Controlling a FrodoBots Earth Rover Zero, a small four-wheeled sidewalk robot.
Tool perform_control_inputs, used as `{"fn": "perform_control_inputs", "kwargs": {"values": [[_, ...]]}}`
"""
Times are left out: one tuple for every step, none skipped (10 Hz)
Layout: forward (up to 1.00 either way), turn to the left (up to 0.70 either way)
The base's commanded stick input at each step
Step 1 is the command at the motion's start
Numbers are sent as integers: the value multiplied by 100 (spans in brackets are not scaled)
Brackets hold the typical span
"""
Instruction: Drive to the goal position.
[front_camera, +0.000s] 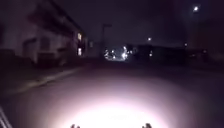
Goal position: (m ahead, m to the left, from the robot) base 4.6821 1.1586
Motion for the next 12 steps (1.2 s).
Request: {"fn": "perform_control_inputs", "kwargs": {"values": [[100,0],[100,0],[100,0],[100,0],[100,0],[100,0],[100,0],[100,0],[100,0],[100,0],[100,0],[100,0]]}}
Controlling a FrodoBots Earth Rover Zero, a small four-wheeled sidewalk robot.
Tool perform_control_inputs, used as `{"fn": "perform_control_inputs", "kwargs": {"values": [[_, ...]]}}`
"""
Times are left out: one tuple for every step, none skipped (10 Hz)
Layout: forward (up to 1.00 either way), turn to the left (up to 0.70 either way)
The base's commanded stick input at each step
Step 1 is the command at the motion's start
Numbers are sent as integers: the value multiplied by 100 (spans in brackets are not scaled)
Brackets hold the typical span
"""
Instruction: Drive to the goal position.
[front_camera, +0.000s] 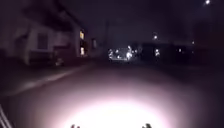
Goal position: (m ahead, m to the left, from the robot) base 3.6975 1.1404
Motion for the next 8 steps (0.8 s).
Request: {"fn": "perform_control_inputs", "kwargs": {"values": [[100,0],[100,0],[100,0],[100,0],[100,0],[100,0],[100,0],[100,0]]}}
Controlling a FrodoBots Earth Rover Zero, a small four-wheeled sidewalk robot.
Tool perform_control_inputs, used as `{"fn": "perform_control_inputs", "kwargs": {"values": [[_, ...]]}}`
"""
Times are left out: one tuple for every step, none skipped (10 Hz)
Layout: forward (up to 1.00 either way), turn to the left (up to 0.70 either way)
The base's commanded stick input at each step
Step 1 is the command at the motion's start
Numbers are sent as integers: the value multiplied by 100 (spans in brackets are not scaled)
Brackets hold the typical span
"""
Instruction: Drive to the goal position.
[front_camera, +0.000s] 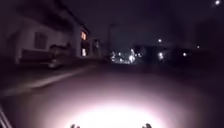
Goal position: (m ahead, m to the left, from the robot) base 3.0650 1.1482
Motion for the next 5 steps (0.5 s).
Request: {"fn": "perform_control_inputs", "kwargs": {"values": [[100,0],[100,0],[100,0],[100,0],[100,0]]}}
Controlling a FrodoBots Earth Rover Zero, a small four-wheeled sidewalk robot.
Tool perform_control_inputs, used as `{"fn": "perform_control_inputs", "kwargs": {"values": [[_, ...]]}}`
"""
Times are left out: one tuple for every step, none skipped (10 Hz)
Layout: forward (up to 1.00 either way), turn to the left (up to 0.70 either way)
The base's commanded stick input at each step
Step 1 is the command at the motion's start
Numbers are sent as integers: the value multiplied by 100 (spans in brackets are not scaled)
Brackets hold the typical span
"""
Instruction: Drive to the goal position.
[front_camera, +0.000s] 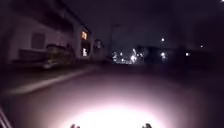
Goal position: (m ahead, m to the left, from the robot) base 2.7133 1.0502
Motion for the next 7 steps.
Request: {"fn": "perform_control_inputs", "kwargs": {"values": [[100,0],[100,0],[100,0],[100,0],[100,0],[100,0],[100,0]]}}
